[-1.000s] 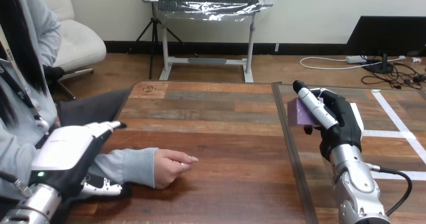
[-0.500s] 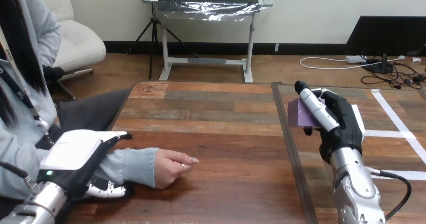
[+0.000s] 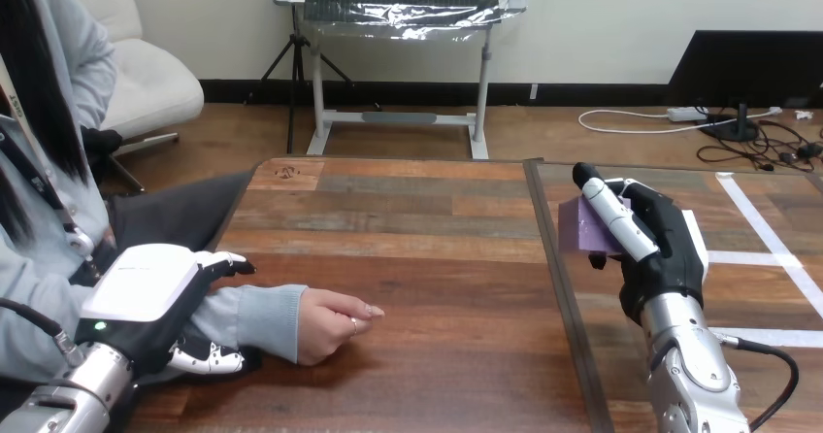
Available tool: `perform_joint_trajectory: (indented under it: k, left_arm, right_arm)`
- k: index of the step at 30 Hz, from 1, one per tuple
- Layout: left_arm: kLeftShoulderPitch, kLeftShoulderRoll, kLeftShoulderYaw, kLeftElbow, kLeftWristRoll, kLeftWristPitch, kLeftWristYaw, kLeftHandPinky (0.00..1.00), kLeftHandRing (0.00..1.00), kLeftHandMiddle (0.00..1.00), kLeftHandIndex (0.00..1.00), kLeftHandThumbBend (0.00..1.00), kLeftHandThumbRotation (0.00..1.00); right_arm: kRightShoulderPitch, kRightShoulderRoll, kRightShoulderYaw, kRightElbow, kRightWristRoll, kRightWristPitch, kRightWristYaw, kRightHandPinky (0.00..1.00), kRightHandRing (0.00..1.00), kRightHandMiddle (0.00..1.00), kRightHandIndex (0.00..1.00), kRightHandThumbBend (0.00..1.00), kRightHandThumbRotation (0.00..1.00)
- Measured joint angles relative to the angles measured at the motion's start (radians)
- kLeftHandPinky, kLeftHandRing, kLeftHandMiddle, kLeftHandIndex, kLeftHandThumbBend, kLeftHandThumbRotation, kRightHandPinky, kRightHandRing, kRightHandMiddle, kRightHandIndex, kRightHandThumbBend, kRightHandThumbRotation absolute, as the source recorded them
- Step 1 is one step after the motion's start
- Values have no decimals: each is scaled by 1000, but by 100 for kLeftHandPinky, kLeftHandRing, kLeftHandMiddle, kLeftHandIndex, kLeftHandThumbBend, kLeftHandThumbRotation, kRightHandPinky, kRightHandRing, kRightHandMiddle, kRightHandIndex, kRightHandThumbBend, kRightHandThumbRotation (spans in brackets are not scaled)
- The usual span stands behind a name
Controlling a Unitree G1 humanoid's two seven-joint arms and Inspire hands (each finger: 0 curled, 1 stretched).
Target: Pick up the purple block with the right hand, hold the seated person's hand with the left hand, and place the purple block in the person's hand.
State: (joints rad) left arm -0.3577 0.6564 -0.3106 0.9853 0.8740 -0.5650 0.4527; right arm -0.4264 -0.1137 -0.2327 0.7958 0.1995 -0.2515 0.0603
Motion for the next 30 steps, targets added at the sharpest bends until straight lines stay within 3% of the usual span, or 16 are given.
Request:
perform_joint_trajectory:
  k: [19, 30]
  left_arm:
    - [-49, -8, -71, 112, -8, -9, 69, 68, 67, 66, 67, 100, 33]
    - [-62, -21, -77, 141, -27, -4, 80, 52, 55, 57, 60, 100, 31]
  right_arm:
    - [32, 8, 3, -66, -1, 35, 2, 0, 3, 8, 14, 26, 29]
    - [43, 23, 4, -86, -1, 41, 0, 0, 3, 8, 13, 25, 28]
